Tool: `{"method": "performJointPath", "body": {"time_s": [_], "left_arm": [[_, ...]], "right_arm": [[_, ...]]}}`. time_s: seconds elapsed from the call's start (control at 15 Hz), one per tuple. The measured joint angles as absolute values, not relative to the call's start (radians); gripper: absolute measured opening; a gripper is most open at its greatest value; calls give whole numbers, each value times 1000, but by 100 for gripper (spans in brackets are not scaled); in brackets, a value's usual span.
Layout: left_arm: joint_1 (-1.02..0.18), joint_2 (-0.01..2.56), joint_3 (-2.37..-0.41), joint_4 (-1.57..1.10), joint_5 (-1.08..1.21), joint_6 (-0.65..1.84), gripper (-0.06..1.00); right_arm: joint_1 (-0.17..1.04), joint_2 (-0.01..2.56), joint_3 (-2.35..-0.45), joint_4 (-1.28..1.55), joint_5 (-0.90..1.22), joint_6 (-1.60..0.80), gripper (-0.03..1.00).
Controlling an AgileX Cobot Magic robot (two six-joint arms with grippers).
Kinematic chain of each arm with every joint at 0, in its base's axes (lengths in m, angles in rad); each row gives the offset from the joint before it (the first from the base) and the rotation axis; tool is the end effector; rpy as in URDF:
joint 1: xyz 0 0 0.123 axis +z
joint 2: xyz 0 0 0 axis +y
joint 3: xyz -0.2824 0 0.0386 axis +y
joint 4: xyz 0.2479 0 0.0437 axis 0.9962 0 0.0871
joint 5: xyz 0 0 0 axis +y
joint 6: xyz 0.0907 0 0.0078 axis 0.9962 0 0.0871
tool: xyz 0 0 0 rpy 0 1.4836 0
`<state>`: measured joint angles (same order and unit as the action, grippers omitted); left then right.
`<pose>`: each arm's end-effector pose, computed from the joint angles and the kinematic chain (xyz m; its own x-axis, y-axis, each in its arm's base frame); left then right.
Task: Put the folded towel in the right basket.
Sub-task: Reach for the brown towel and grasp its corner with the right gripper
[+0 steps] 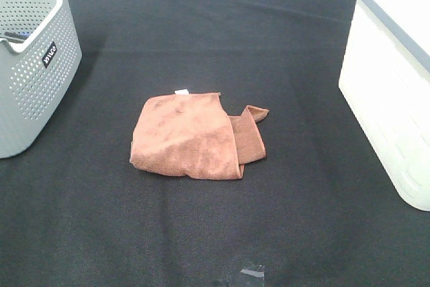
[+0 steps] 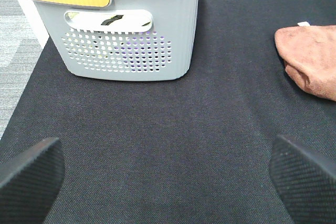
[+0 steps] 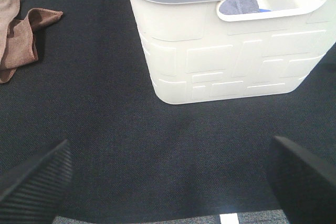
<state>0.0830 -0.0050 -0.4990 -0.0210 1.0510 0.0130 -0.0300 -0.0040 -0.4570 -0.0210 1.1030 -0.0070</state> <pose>-0.0049 -0.0021 0.2777 -0.4423 -0.0342 -0.8962 -0.0655 0.9978 -0.0058 -0.0027 -0.0016 0.2618 -0.5271 -0.0007 -0.8498 0.0372 0.9990 -0.0239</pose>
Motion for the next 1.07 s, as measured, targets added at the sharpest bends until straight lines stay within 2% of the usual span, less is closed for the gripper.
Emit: {"method": "performJointPath", "body": {"time_s": [1.07], "left_arm": [[83, -5, -499, -21, 1051, 13, 99]], "right_arm": [[-30, -4, -457, -21, 1103, -7, 97]]}}
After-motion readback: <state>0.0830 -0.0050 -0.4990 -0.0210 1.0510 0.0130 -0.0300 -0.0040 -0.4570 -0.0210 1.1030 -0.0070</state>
